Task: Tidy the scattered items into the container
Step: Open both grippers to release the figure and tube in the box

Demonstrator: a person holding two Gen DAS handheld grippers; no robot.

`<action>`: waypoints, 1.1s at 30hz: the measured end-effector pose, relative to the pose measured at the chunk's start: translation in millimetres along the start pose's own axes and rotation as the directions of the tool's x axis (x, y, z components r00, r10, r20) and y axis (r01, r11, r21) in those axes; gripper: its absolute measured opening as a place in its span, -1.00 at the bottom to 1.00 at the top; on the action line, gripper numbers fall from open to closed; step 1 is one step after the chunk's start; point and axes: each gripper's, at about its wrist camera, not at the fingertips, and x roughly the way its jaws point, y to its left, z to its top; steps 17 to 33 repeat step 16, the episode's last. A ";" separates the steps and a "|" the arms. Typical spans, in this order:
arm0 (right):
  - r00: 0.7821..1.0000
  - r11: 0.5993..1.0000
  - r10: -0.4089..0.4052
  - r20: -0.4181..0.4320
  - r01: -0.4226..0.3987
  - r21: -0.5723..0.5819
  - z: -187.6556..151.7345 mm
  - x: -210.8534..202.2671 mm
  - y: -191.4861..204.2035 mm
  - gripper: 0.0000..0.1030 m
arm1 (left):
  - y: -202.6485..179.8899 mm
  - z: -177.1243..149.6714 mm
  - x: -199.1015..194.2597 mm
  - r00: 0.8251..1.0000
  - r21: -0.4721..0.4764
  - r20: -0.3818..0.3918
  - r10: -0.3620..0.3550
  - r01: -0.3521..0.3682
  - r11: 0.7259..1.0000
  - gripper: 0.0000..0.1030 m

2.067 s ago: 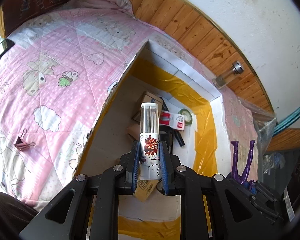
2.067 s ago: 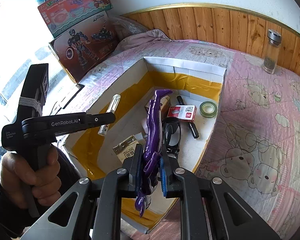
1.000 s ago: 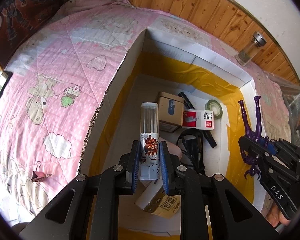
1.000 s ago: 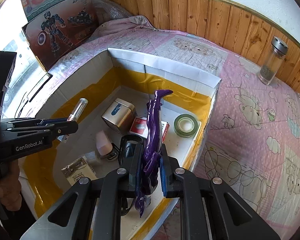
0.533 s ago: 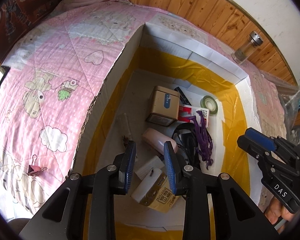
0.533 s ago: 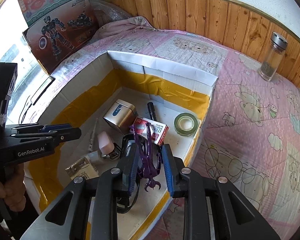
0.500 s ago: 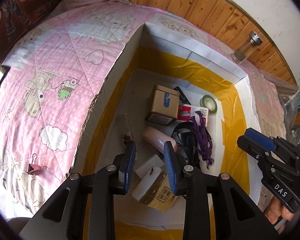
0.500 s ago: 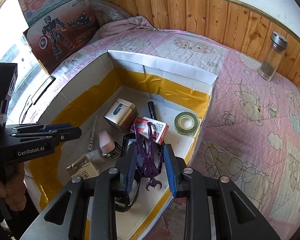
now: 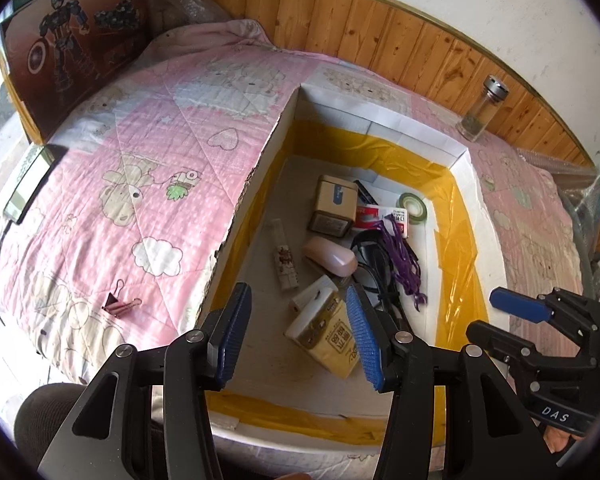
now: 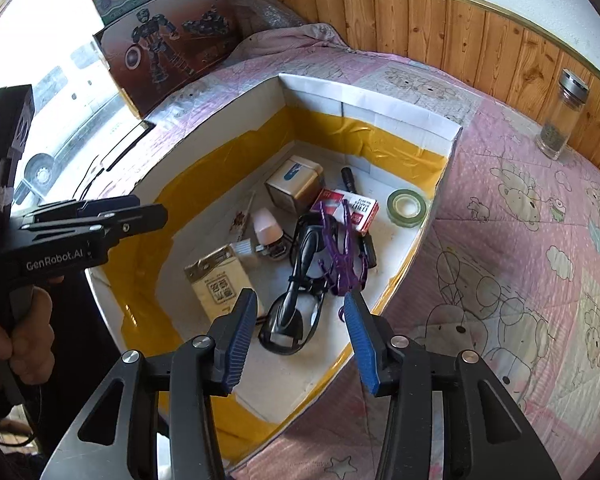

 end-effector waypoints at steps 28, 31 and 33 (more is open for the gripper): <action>0.999 0.993 -0.048 -0.004 0.047 -0.104 -33.6 -29.1 30.7 0.03 | -25.2 -28.9 -30.3 0.997 0.012 0.022 -0.080 0.079 0.997 0.26; 0.999 0.993 -0.048 -0.004 0.047 -0.104 -33.6 -29.1 30.7 0.03 | -25.2 -28.9 -30.3 0.997 0.012 0.022 -0.080 0.079 0.997 0.26; 0.999 0.993 -0.048 -0.004 0.047 -0.104 -33.6 -29.1 30.7 0.03 | -25.2 -28.9 -30.3 0.997 0.012 0.022 -0.080 0.079 0.997 0.26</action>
